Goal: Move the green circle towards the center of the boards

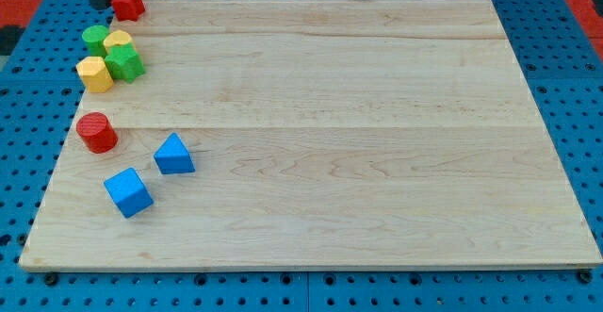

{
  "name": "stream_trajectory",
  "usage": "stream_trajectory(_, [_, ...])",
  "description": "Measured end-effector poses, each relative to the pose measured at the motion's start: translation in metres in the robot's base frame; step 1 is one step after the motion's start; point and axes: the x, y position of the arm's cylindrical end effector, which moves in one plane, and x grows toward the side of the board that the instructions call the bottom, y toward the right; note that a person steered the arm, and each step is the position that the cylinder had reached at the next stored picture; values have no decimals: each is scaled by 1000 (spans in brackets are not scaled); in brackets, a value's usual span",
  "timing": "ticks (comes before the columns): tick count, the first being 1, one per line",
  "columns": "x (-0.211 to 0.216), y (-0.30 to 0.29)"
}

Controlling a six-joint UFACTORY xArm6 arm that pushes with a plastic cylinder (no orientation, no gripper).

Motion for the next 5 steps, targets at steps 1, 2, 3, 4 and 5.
stream_trajectory(1, [18, 37])
stream_trajectory(2, [20, 31])
stream_trajectory(3, [8, -1])
stream_trajectory(4, [8, -1])
stream_trajectory(5, [13, -1])
